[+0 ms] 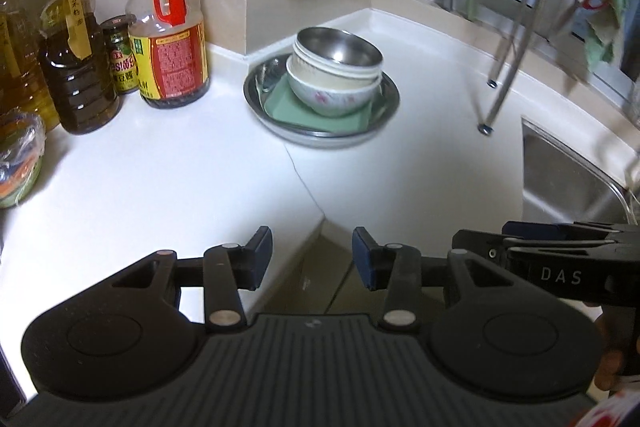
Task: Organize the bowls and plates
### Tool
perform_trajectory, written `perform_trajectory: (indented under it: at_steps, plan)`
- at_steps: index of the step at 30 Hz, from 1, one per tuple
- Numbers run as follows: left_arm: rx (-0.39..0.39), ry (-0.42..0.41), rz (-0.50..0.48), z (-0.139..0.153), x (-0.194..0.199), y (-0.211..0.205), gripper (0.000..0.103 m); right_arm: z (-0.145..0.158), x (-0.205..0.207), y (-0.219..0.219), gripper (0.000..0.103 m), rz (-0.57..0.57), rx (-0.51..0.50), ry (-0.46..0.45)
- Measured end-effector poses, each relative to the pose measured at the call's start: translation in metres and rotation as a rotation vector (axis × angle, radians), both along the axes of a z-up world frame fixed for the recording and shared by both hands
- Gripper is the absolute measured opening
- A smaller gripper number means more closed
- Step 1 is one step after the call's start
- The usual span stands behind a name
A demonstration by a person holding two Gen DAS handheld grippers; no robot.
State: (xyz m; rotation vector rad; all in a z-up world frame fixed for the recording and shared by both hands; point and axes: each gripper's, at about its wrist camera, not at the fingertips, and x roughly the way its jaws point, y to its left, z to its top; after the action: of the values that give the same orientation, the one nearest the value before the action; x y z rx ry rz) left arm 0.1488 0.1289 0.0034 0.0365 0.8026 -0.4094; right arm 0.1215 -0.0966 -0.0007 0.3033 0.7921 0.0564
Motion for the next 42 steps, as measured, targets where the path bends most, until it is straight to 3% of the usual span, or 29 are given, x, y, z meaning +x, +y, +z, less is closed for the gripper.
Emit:
perform_trajectory:
  at_steps: [15,42]
  plan:
    - [0.009,0.025,-0.003,-0.009,-0.055,0.002,0.041,0.003,-0.043,0.011,0.064,0.029,-0.009,0.011]
    - [0.011,0.029,0.015,-0.004,-0.066,-0.025,0.041,0.002,-0.05,-0.009,0.064,0.066,-0.007,0.038]
